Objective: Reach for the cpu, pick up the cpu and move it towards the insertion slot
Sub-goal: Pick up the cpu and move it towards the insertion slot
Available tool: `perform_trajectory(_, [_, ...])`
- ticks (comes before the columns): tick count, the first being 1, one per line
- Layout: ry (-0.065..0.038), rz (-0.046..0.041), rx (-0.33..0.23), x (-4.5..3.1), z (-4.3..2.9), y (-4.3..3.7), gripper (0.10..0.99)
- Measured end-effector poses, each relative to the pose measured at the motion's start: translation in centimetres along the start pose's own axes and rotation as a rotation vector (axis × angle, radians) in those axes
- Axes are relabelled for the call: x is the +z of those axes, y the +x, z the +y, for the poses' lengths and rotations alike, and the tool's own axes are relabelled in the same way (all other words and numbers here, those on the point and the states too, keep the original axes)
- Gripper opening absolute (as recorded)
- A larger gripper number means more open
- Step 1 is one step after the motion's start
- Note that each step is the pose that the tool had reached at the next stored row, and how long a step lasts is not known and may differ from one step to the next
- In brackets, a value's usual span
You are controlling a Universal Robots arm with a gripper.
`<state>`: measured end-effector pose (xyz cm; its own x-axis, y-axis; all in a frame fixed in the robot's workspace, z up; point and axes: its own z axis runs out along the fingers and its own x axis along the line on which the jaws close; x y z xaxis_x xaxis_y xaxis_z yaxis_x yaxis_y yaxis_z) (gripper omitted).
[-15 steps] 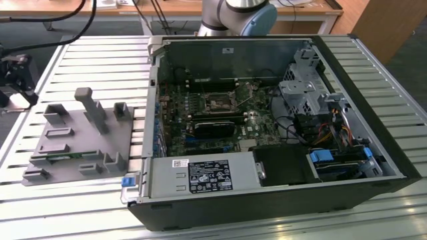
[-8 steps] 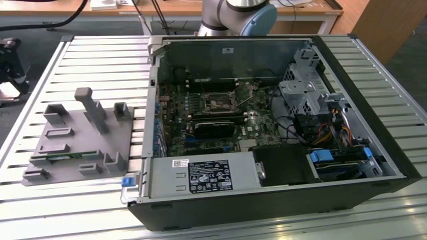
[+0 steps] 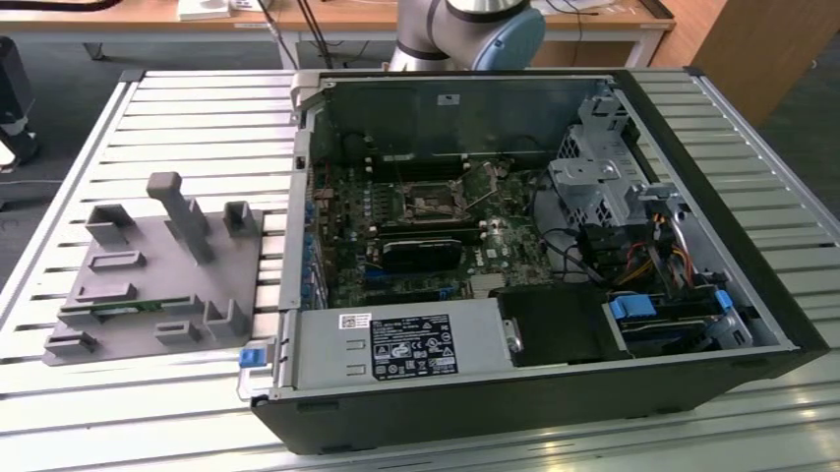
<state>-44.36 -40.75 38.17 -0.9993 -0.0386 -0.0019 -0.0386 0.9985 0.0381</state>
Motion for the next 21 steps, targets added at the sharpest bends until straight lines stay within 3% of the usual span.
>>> perform_trajectory(6, [0.001, 0.0000, 0.000, -0.16, 0.07, -0.46, 0.537])
perform_trajectory(21, [0.001, -0.0002, 0.004, -0.14, -0.10, -4.71, 0.537])
